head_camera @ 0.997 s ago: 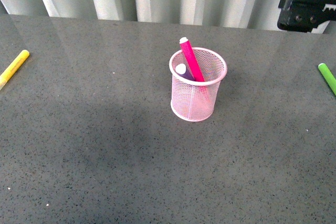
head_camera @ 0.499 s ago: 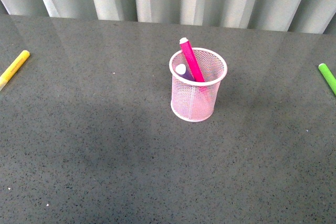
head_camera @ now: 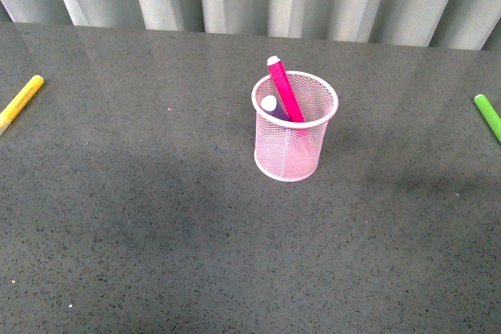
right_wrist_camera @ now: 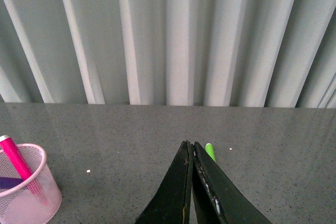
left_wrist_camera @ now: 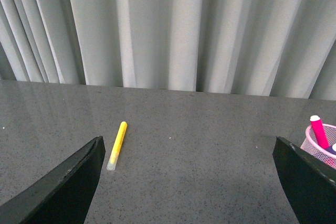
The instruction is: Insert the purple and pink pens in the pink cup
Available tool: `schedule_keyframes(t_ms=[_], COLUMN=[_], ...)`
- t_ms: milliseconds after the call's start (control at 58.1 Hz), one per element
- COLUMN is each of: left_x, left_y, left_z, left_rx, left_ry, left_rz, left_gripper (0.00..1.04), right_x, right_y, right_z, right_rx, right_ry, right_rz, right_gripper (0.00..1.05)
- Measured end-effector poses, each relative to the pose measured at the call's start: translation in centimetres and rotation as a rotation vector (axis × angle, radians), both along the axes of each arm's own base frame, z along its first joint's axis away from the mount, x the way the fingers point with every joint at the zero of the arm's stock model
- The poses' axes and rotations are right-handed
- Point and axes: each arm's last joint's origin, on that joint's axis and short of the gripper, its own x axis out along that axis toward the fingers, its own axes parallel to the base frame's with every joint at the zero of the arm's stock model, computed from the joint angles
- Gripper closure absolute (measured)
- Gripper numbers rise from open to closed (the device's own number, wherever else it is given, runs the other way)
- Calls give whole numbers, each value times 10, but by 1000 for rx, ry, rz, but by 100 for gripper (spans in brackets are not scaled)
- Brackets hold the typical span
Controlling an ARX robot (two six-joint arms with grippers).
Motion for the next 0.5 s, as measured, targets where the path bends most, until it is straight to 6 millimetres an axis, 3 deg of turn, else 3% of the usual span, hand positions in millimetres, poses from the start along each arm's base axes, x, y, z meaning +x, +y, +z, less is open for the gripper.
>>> schedule_keyframes(t_ms=[499], left_x=[0], left_y=[0], left_z=[0], left_rx=[0], left_ry=[0], left_rz=[0], left_gripper=[7], right_x=[-22], right_y=[0], right_z=[8], right_rx=[0], right_ry=[-27], right_rz=[4], right_gripper=[102])
